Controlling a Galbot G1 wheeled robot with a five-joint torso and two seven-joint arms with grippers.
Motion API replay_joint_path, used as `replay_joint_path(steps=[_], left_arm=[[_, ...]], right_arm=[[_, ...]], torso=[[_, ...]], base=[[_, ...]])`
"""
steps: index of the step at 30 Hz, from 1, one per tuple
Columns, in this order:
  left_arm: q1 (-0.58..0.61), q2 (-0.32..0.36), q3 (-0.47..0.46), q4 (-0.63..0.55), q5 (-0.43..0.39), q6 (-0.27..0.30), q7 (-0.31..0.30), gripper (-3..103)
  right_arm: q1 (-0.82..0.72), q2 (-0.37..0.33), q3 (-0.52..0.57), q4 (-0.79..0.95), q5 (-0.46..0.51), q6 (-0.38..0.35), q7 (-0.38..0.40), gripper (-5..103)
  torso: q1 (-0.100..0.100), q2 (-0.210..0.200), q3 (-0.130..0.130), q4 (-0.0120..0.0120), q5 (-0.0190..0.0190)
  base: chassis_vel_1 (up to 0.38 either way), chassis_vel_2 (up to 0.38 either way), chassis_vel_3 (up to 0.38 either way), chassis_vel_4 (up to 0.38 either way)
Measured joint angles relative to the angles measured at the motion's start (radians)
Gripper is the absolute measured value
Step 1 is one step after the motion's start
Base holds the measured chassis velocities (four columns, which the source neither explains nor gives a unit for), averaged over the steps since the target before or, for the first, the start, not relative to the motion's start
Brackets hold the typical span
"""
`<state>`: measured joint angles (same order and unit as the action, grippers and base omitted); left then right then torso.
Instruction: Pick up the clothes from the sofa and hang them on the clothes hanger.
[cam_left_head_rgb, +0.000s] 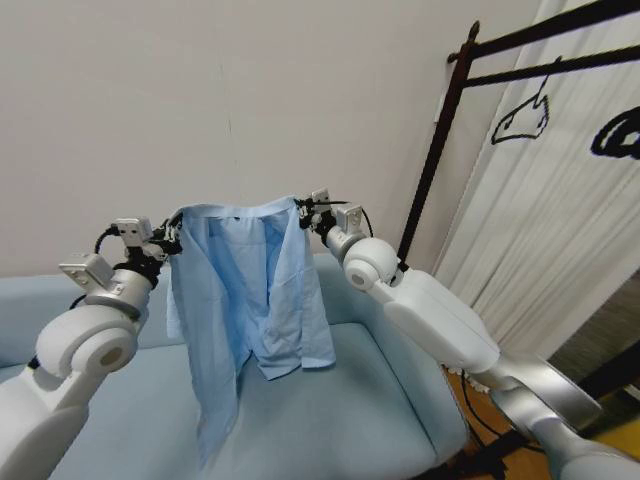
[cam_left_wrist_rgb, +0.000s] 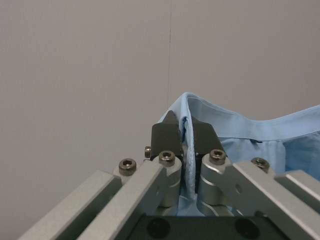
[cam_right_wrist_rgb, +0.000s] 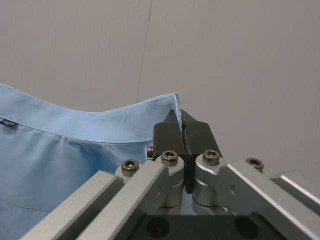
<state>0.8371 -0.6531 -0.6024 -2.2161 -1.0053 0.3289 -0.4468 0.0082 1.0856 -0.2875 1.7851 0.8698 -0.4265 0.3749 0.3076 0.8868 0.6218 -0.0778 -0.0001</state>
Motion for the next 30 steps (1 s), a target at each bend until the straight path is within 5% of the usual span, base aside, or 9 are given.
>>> replay_joint_path(steps=[20, 23, 24, 30], left_arm=[[-0.112, 0.077, 0.020, 0.060, -0.043, 0.011, 0.005, 3], [-0.115, 0.082, 0.023, 0.061, -0.044, 0.011, 0.008, 3], [-0.122, 0.088, 0.027, 0.063, -0.048, 0.012, 0.011, 3], [-0.144, 0.106, 0.044, 0.078, -0.063, 0.017, 0.022, 3]], right_arm=[[0.019, -0.019, 0.017, 0.003, 0.037, -0.009, 0.014, 0], [0.021, -0.018, 0.017, 0.006, 0.048, -0.013, 0.023, 5], [0.023, -0.016, 0.017, 0.009, 0.058, -0.018, 0.033, 16], [0.022, -0.015, 0.018, 0.014, 0.063, -0.022, 0.040, 37]], torso=[[0.000, 0.000, 0.000, 0.0000, 0.0001], [0.000, 0.000, 0.000, -0.0001, 0.0001], [0.000, 0.000, 0.000, 0.0000, 0.0000], [0.000, 0.000, 0.000, -0.0001, 0.0001]], base=[[0.000, 0.000, 0.000, 0.000], [0.000, 0.000, 0.000, 0.000], [0.000, 0.000, 0.000, 0.000], [0.000, 0.000, 0.000, 0.000]])
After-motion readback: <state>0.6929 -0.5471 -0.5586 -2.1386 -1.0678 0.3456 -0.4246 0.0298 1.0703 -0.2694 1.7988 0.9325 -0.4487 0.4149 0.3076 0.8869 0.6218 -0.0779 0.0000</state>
